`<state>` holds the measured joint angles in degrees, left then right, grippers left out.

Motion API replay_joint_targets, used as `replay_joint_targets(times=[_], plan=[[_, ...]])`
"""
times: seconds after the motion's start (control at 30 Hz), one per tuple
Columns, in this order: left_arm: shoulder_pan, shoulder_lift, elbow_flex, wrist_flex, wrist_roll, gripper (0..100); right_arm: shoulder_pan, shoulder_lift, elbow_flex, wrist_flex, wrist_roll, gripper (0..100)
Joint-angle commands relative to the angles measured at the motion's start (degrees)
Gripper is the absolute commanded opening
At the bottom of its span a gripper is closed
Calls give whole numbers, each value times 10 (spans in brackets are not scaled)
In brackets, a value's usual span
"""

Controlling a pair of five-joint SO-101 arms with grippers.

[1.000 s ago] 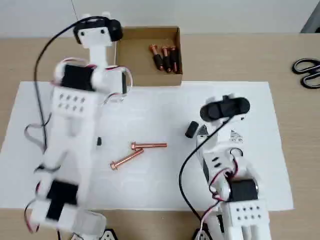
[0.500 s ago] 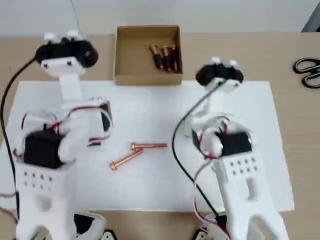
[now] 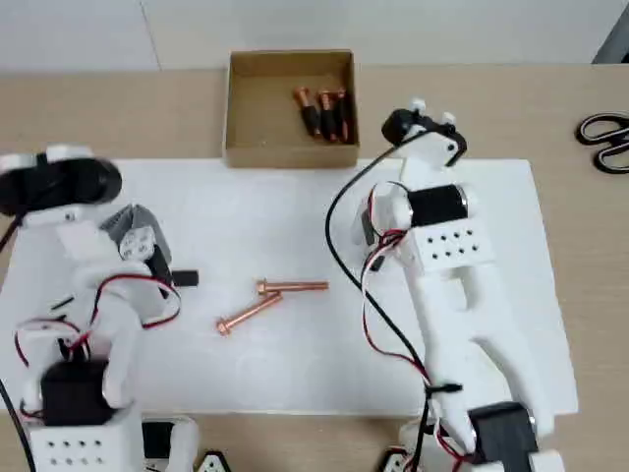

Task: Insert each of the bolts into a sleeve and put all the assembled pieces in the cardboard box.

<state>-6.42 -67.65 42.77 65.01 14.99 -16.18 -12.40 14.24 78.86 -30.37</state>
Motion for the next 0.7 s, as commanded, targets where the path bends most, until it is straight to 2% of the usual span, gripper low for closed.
replay_joint_targets(times=[0.0,0.17,0.33,0.67], plan=[[-2,-23,19,-19,-5,7,-1,26,-25,1,-7,147],[-4,-25,22,-19,-5,7,-1,90,-29,-12,-8,150],[-4,-26,21,-19,-5,7,-1,133,-29,-38,-8,195],[-2,-26,20,-19,-4,7,-1,174,-29,-97,-9,195]])
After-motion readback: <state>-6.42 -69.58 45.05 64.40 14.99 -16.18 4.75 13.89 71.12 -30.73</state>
